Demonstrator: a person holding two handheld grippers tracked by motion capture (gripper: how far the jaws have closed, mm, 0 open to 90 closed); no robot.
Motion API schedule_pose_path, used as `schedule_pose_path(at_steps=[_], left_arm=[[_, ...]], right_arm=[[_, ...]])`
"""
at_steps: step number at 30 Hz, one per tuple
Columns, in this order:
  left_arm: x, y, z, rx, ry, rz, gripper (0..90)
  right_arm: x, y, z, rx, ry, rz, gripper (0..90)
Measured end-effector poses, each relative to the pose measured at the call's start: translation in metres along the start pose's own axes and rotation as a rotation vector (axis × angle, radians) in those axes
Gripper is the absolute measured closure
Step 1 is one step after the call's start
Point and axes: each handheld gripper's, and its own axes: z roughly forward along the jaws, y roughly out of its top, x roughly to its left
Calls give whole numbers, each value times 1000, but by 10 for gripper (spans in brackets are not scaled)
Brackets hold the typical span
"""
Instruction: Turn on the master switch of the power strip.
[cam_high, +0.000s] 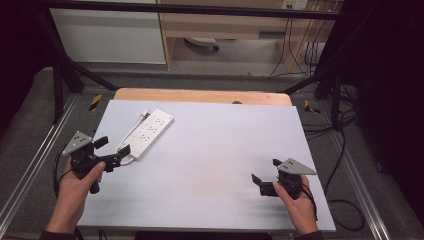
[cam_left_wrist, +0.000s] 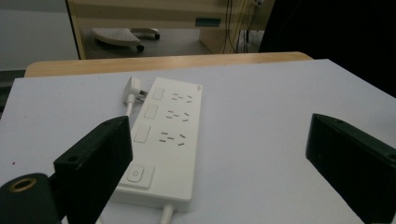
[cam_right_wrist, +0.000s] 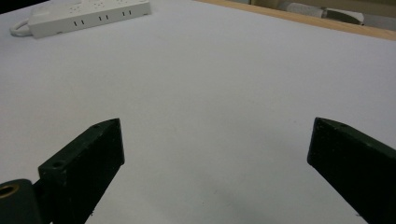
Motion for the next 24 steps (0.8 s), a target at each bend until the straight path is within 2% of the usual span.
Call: schedule_pose_path(at_steps=[5,9,12,16,17,19,24], left_arm=[[0,13,8,8,-6,10,69],[0,24,12,-2,-11,11,71],[0,35,14,-2,-2,37,69],[0,37,16,8,-12,50,65],[0,39,18,17,-5,67,65],[0,39,19,17,-7,69,66],[-3,42,24,33,1,106,66]], right_arm=[[2,-2,4,33,-1,-23,48],[1,-1,4,26,-9,-3,43],[0,-1,2,24,-11,9,47],[0,-2,2,26,-18,9,47],[0,-2,2,26,-23,13,48],[-1,-3,1,30,-21,13,57],[-1,-3,1,28,-21,18,59]])
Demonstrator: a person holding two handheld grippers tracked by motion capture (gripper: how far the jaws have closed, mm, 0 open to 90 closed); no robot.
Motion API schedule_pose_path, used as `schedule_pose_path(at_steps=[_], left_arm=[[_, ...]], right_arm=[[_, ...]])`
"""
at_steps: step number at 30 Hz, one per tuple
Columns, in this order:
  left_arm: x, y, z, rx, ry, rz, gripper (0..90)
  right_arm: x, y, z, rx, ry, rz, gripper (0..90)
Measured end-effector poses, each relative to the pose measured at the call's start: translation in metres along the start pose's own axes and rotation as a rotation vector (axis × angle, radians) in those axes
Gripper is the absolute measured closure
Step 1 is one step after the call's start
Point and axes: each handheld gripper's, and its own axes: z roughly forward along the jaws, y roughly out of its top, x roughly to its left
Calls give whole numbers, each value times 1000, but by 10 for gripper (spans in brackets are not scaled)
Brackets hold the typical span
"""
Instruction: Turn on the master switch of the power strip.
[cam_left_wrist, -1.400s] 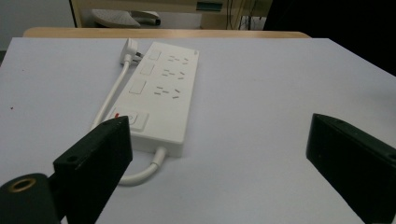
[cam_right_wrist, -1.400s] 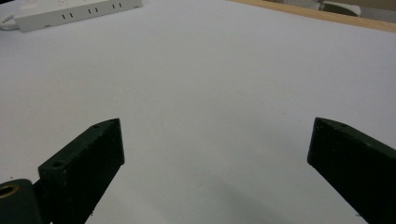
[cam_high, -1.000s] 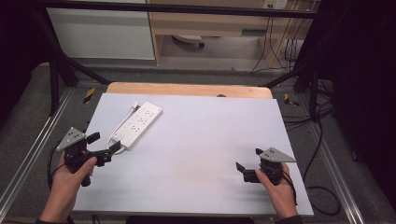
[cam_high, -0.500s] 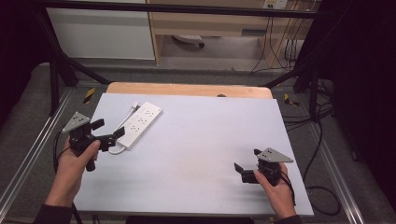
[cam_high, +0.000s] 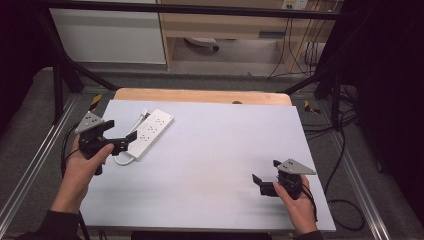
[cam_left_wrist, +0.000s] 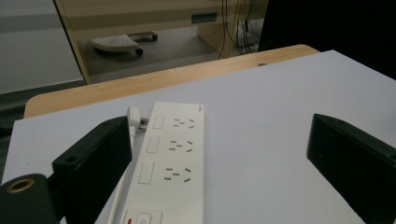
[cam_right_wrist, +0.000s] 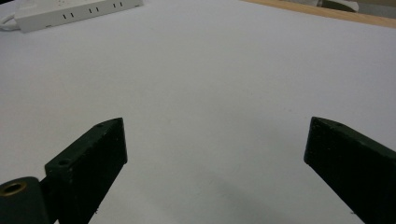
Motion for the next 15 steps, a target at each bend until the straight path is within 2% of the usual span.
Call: schedule_pose_path(at_steps=[4,6,15], left_arm=[[0,0,6,8,12,1,66],[0,-2,8,10,16,1,67],[1,-9,16,27,0,-4,68]], right_arm=[[1,-1,1,4,0,7,51],[1,0,1,5,-1,-4,51],[0,-1,3,14,-12,8,52]])
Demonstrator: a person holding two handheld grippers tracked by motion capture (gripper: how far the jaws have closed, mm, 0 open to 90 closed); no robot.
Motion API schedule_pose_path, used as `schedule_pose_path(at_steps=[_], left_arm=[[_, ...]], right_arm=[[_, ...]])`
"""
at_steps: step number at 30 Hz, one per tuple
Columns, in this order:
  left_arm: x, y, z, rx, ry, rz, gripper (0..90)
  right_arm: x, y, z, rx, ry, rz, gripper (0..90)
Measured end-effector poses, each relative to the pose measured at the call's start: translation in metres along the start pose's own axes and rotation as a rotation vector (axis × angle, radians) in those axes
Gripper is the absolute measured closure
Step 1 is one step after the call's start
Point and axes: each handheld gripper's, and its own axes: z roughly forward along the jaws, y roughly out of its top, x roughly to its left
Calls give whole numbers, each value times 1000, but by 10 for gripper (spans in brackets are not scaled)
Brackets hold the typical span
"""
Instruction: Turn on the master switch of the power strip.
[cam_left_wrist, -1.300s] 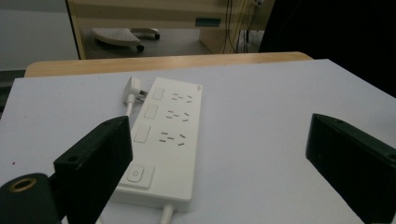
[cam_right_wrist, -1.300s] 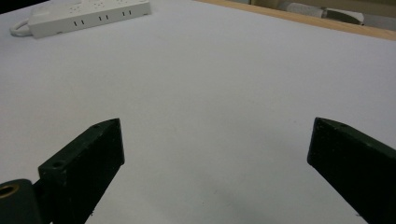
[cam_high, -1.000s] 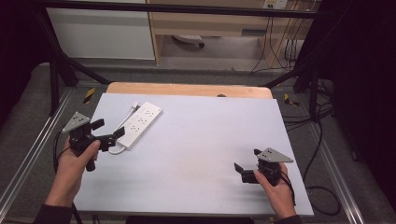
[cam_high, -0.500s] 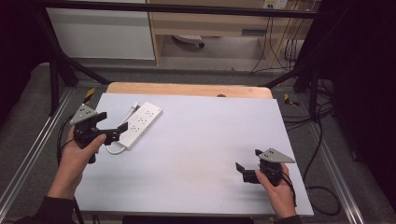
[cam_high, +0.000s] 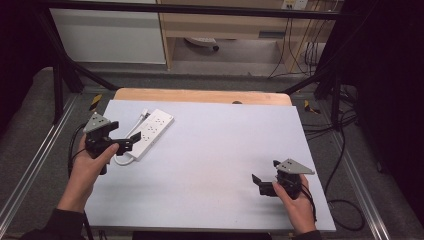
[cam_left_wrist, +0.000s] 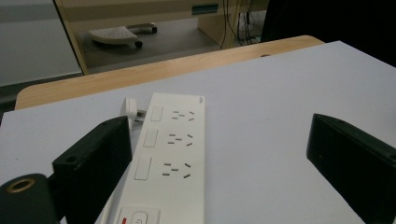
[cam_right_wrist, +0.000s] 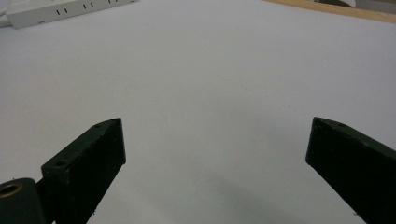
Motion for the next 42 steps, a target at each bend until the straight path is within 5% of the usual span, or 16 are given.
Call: schedule_pose_path(at_steps=[9,14,21,26,33,42], left_arm=[[-1,-6,10,18,22,-2,72],[-1,-11,14,19,49,-10,79],[-7,-13,21,31,61,-13,81],[-15,-15,34,77,54,33,81],[-12,-19,52,147,51,72,155],[11,-15,56,171,133,22,350]], right_arm=[[0,-1,4,23,-1,-15,50],[-2,-2,3,13,13,32,50],[-1,-4,9,57,-9,-9,51],[-1,-3,8,46,-14,-7,52],[-6,-4,9,47,-26,28,55],[-16,-5,11,59,-22,20,63]])
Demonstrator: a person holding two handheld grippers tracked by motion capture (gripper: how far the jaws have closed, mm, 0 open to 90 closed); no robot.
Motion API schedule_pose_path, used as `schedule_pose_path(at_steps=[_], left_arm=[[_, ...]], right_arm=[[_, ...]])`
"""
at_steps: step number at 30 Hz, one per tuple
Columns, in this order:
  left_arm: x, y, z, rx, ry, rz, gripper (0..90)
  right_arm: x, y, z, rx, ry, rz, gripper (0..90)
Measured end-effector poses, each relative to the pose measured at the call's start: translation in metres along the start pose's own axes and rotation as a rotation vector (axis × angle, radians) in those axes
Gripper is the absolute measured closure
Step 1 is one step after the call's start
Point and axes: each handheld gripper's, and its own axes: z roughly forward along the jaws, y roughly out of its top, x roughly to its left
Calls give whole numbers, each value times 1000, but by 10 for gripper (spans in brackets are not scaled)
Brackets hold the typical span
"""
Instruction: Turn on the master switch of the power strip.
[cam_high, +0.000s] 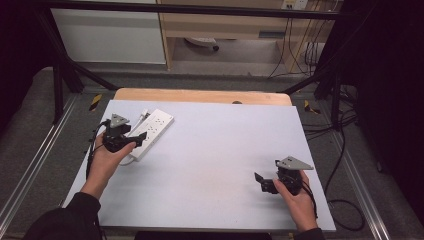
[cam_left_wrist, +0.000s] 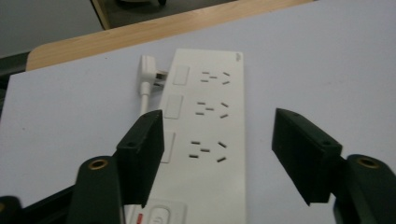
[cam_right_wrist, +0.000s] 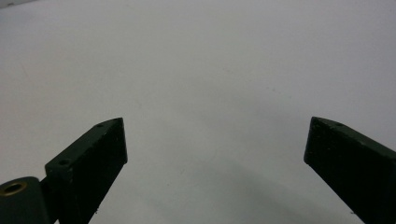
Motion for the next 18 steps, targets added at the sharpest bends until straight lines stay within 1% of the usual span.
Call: schedule_pose_path(at_steps=[2,3,4,7,11,12,13,15,16,18], left_arm=[[8,2,-1,-19,10,-26,407],[12,3,-2,-26,14,-36,440],[15,3,-3,-28,24,-41,471],[22,2,-6,-24,48,-39,570],[27,-3,-5,15,52,-21,682],[27,-3,-5,15,52,-21,706],[30,-7,-3,34,59,-22,726],[31,-10,-2,38,66,-27,782],[33,-16,1,55,64,-26,798],[34,-18,1,62,61,-27,827]], right_arm=[[-1,1,0,-7,2,-8,63],[0,1,0,-5,6,-3,63],[1,2,1,-6,8,-5,63],[5,2,4,13,23,-44,63],[9,4,3,3,35,-58,62],[10,4,3,0,35,-54,62],[10,4,2,-1,34,-58,62],[11,5,1,-5,38,-63,62],[11,6,1,-10,38,-63,62],[11,6,1,-10,38,-63,62]])
